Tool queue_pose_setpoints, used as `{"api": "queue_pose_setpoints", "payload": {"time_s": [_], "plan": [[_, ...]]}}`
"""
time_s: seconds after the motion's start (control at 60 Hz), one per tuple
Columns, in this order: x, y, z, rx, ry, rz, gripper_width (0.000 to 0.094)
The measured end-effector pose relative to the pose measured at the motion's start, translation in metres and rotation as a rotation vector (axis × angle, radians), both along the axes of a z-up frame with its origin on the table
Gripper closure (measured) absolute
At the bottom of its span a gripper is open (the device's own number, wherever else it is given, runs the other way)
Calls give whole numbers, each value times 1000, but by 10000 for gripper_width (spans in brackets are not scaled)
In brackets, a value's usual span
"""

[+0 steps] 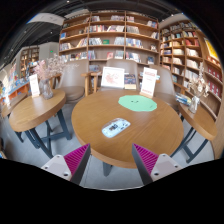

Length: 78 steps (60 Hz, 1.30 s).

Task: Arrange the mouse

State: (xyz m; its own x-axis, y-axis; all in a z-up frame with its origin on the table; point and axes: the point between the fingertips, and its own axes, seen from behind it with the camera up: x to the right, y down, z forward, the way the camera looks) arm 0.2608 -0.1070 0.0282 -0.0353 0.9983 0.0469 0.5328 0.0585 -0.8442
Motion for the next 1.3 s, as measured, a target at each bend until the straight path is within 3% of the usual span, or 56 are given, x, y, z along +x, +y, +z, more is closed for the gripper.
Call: {"api": "queue_pose_setpoints", "payload": {"time_s": [0.65, 1.117, 1.183, 1.25, 1.283, 1.3], "plan": [[-100, -8, -41, -59, -81, -77, 77], [-170, -27, -42, -49, -102, -14, 99], [-170, -26, -42, -43, -97, -15, 140], [-171, -23, -42, -38, -91, -23, 250], [-172, -22, -42, -35, -89, -28, 362], [-173, -22, -42, -33, -89, -30, 472]]}}
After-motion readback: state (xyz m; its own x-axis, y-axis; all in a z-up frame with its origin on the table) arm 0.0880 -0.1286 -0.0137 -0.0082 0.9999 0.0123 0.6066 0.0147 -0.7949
